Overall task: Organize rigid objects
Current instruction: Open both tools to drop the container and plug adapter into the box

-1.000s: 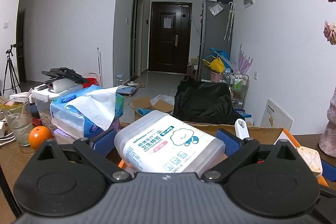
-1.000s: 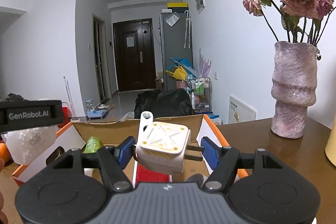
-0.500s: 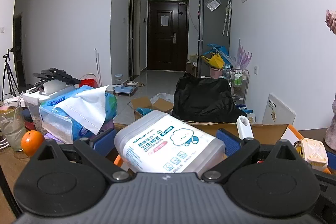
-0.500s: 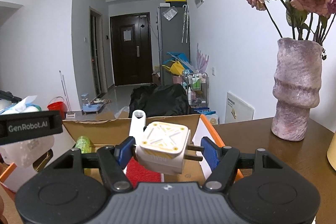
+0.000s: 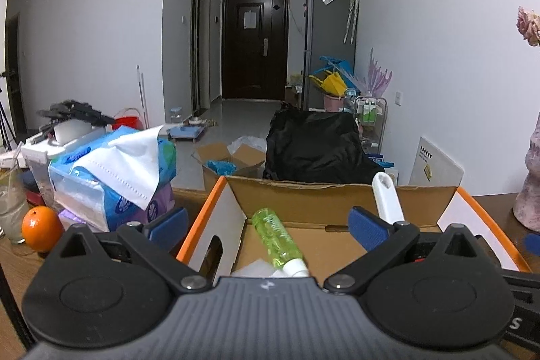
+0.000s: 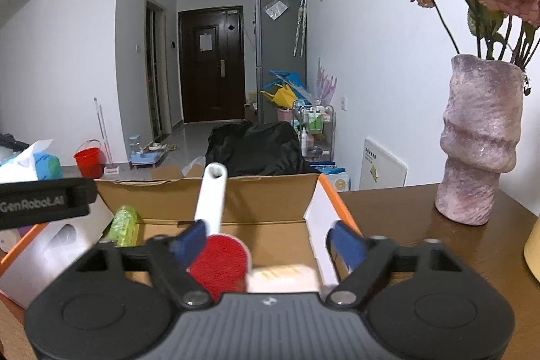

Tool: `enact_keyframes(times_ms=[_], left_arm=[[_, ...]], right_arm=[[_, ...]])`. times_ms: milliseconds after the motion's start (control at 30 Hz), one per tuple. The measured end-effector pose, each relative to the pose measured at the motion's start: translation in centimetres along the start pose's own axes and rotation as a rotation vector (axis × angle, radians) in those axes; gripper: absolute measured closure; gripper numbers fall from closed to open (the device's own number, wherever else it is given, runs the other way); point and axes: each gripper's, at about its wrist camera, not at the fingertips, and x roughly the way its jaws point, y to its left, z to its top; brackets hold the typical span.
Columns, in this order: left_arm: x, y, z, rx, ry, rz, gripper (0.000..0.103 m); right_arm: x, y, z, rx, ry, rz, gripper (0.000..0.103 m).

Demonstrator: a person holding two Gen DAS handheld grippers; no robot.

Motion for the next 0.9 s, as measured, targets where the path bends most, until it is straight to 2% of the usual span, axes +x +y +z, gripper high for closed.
enact_keyframes(times_ms=[100, 900], left_arm=[[0.2, 0.3, 0.0, -0.014, 0.013, -0.001, 0.000], [-2.2, 0.3, 0.8, -0.024, -0.005, -0.017, 0.000]], right_arm=[[-0.2, -0.1, 0.1, 0.005, -0.005, 0.003, 0.000], [-1.8, 0.1, 0.2, -0.025, 0.010, 0.027, 0.000]])
